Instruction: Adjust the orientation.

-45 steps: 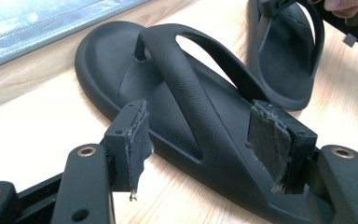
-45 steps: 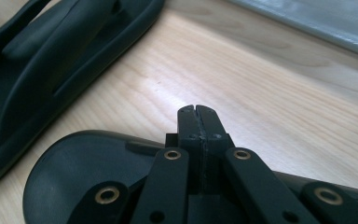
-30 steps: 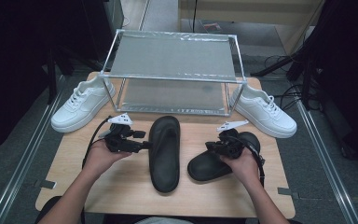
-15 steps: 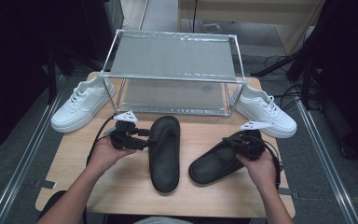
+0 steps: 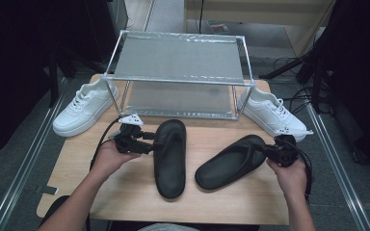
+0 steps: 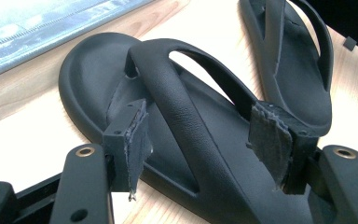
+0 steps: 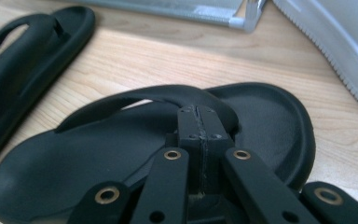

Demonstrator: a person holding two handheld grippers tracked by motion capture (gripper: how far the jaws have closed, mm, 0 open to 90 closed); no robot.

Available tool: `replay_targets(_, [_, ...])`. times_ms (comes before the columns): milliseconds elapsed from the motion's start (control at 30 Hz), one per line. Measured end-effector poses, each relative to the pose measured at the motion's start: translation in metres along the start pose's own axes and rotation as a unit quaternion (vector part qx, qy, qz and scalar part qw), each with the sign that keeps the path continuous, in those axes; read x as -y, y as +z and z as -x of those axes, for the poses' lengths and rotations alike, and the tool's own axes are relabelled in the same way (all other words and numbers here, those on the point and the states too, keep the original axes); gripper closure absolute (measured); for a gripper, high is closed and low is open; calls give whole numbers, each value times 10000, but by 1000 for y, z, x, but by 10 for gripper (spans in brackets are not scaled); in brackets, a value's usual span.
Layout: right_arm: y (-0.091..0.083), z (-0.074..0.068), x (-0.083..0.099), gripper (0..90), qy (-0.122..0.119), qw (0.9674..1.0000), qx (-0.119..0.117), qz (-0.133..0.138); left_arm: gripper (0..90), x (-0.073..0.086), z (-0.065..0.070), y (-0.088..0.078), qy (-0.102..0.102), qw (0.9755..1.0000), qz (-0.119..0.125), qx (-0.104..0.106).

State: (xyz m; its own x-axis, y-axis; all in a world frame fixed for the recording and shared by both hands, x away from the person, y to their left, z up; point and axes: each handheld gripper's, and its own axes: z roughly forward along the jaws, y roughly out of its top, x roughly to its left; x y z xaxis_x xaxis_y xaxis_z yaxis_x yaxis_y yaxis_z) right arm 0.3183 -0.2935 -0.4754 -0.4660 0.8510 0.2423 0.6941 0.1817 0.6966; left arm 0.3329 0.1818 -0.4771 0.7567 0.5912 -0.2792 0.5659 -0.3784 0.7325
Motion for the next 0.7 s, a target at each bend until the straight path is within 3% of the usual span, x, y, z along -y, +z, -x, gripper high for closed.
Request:
replay_targets(67, [6, -3, 0, 900, -45, 9997, 122, -192, 381, 0, 0, 0, 8, 10000, -5, -7])
replay_targets(167, [9, -6, -1, 900, -86, 9997, 169, -179, 381, 0, 0, 0, 0, 10000, -5, -10])
replay_targets(500, [21, -14, -7, 900, -224, 9996, 76, -162, 386, 2, 0, -2, -4, 10000, -45, -28])
replay_targets(700, [33, -23, -15, 900, -366, 9991, -48, -186, 397, 6, 2, -11, -11, 9998, 175, -87])
